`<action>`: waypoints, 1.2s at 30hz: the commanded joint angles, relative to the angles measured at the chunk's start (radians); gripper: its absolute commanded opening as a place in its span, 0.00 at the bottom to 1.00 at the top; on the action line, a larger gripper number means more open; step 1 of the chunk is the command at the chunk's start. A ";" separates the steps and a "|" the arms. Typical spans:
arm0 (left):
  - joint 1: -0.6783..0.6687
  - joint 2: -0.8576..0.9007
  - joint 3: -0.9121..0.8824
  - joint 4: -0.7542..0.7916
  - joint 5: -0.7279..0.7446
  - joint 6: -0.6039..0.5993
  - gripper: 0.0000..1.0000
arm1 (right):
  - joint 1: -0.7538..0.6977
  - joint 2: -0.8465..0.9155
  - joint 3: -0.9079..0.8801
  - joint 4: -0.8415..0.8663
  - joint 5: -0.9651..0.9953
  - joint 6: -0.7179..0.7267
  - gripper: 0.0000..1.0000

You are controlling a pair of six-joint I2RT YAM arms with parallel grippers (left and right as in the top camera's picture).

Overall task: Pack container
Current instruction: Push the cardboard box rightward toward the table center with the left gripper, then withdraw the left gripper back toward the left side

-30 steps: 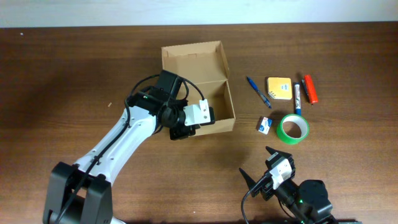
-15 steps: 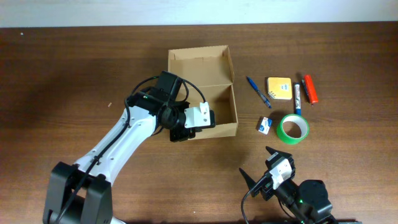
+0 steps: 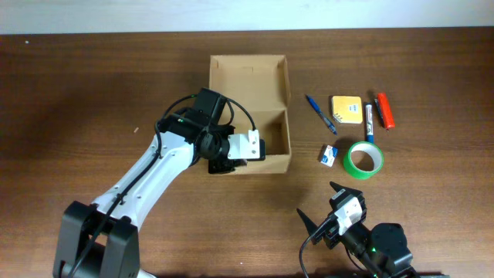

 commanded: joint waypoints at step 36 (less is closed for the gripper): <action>0.005 -0.547 0.029 -0.097 -0.439 -0.695 1.00 | 0.001 -0.011 -0.008 0.003 0.016 0.001 0.99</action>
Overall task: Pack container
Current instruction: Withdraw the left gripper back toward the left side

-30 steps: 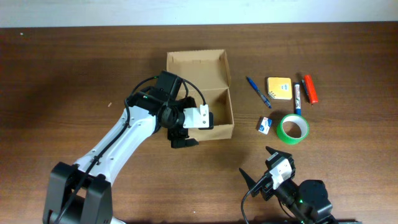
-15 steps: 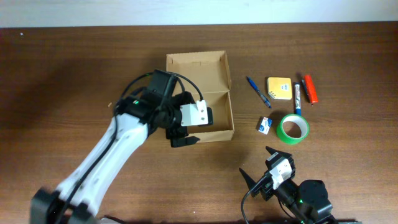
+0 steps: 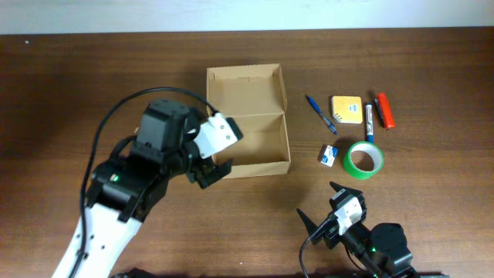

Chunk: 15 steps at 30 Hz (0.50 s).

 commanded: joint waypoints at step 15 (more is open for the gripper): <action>0.005 -0.139 0.018 -0.073 -0.261 -0.425 0.99 | 0.001 -0.011 -0.008 0.003 0.016 0.001 0.99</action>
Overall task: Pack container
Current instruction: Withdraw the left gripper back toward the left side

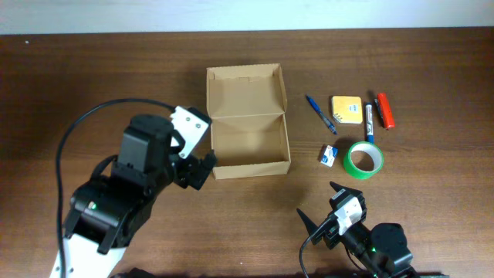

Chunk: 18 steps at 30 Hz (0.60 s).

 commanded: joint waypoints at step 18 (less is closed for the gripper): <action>0.166 -0.040 0.023 -0.191 0.395 0.093 1.00 | 0.001 -0.011 -0.008 0.003 0.016 0.002 0.99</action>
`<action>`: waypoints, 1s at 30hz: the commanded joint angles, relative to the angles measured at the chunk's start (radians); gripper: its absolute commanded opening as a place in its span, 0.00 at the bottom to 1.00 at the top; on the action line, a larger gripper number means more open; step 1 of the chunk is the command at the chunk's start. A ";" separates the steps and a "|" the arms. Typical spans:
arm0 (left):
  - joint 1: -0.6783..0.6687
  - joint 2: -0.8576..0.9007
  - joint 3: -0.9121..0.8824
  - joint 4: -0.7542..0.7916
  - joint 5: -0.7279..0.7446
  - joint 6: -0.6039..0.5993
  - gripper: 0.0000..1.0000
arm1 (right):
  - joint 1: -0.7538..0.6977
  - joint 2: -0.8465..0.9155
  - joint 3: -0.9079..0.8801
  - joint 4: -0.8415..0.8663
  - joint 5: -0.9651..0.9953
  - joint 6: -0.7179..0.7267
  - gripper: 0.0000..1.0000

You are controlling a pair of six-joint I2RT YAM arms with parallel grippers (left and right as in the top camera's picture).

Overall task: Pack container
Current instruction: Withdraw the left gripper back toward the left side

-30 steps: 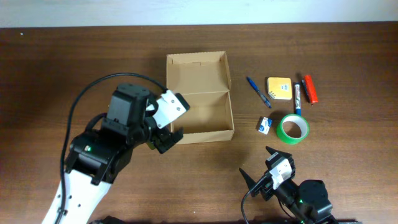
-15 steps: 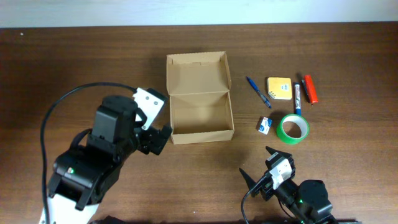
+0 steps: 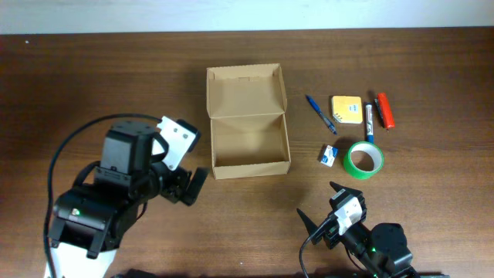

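Note:
The open cardboard box stands mid-table with nothing inside, its lid folded back on the far side. My left gripper hangs just left of the box's front left corner, apart from it, open and holding nothing. My right gripper sits low at the front edge, right of the box; its jaws are spread and hold nothing. To the right of the box lie a blue pen, a yellow notepad, a dark marker, a red marker, a small blue-white packet and a green tape roll.
The brown table runs wide on the left and behind the box. A pale wall strip borders its far edge. The bulky left arm body covers the front left area.
My left gripper has drawn back from the box's front left corner, toward the front and left. The box, the loose items and the right arm are where they were.
At first my left gripper was at the box's front wall near its left corner. By the second moment the box lay slightly further left and forward, with the gripper off it at that corner. Since then the gripper stands further from the box at each moment.

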 commanded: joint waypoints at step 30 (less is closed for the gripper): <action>0.083 0.015 0.161 -0.206 0.122 0.161 1.00 | 0.001 -0.011 -0.008 0.003 0.016 0.002 0.99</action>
